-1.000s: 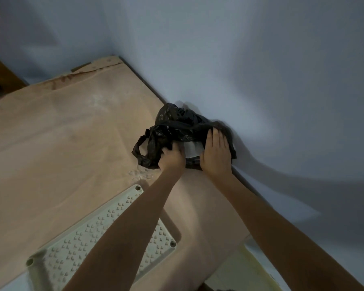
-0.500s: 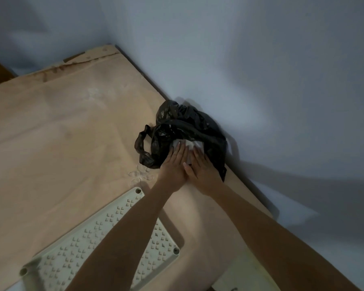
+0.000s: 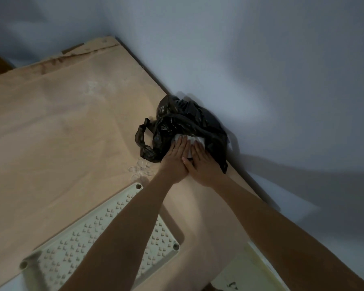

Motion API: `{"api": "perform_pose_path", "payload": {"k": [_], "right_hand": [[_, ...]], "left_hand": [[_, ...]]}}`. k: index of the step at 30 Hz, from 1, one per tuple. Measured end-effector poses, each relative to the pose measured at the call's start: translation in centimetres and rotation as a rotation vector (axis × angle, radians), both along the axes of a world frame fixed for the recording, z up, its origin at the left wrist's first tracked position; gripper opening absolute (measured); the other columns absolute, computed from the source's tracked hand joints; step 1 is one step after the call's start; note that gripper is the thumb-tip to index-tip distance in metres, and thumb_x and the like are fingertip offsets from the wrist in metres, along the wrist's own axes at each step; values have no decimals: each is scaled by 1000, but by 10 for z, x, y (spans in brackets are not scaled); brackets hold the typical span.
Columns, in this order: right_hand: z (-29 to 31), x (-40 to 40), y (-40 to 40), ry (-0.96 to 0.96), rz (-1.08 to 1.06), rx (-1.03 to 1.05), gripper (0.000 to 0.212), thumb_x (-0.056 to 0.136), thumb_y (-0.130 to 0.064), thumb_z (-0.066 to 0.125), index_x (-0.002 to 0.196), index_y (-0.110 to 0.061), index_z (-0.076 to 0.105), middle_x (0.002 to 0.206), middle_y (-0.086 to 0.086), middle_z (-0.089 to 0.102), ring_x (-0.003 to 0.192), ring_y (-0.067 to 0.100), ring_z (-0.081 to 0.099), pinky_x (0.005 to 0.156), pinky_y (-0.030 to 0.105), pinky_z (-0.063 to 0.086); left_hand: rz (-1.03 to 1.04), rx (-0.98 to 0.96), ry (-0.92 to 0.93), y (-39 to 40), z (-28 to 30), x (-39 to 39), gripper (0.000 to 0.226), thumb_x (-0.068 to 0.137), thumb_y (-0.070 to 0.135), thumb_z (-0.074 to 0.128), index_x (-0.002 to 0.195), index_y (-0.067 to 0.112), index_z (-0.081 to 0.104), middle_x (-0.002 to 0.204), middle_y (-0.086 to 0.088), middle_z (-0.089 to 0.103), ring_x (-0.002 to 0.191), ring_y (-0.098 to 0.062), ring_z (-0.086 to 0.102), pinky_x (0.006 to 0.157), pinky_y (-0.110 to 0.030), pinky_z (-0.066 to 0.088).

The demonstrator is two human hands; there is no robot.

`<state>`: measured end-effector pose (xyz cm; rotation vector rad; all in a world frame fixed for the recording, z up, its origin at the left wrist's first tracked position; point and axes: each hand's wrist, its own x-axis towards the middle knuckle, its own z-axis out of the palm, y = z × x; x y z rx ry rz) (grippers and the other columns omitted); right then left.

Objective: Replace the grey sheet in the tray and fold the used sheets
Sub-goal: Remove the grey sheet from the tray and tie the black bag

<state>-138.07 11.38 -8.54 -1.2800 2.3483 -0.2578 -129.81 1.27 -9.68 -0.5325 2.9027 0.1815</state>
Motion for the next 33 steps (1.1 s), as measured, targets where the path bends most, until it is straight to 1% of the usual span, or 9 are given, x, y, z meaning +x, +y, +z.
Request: {"api": "perform_pose_path", "payload": {"k": [3, 7, 11, 14, 16, 20, 25, 29, 33], "right_hand": [[27, -2, 12, 87, 63, -211, 49, 102, -29, 36, 141, 0, 39, 154, 16, 26, 141, 24, 30, 114, 32, 26], [39, 9, 51, 387, -78, -527, 29, 83, -11, 64, 110, -1, 62, 127, 18, 57, 115, 33, 56, 96, 42, 46], [36, 17, 67, 169, -479, -373, 55, 76, -29, 74, 119, -1, 54, 122, 16, 54, 111, 33, 54, 88, 42, 48], [36, 16, 61, 43, -536, -210, 51, 82, -35, 66, 120, -4, 50, 116, 14, 55, 107, 30, 54, 78, 38, 47], [38, 13, 57, 52, -531, -131, 37, 89, -25, 56, 121, -6, 52, 113, 13, 59, 103, 29, 58, 73, 34, 46], [53, 9, 59, 63, -583, -178, 13, 93, -21, 48, 94, -8, 52, 87, 12, 61, 83, 28, 61, 60, 28, 37], [105, -11, 57, -37, -750, -484, 18, 93, -19, 47, 79, -8, 47, 65, 4, 47, 63, 23, 49, 60, 30, 34], [156, -31, 53, -162, -791, -687, 12, 93, -13, 47, 90, -5, 55, 85, 14, 59, 79, 30, 59, 68, 42, 51], [201, -37, 50, -294, -737, -784, 16, 89, -16, 59, 103, -10, 55, 90, 2, 59, 82, 18, 59, 62, 25, 43]], "left_hand": [[-2, 33, 3, -3, 26, -2, 60, 100, 28, 29, 149, 0, 8, 158, -18, 5, 146, -28, 4, 118, -35, -1], [29, 33, 589, -7, 59, 28, 32, 82, 13, 52, 110, 1, 63, 115, -19, 60, 100, -35, 59, 82, -39, 45], [671, 79, 689, -38, 65, 51, 37, 83, 13, 61, 117, -1, 56, 121, -22, 51, 110, -39, 50, 88, -44, 42], [1131, 599, 485, -63, 65, 48, 65, 89, 33, 60, 137, -2, 34, 137, -23, 37, 122, -40, 43, 93, -42, 40], [1245, 829, 436, -68, 61, 47, 67, 87, 32, 64, 133, -7, 34, 127, -22, 45, 118, -39, 47, 82, -38, 43], [1246, 1037, 595, -59, 59, 45, 20, 84, 6, 63, 98, -8, 61, 71, -9, 55, 92, -35, 62, 58, -29, 41], [1177, 1182, 874, -57, 103, 50, 4, 78, -1, 62, 79, 3, 62, 63, -4, 54, 60, -18, 51, 52, -24, 38], [1072, 1128, 1049, -61, 146, 58, 3, 79, -1, 58, 81, 2, 58, 72, -8, 52, 65, -19, 45, 59, -29, 36], [930, 1136, 1173, -59, 188, 61, 6, 81, 1, 59, 79, 3, 54, 64, -13, 52, 58, -25, 50, 57, -35, 42]]}}
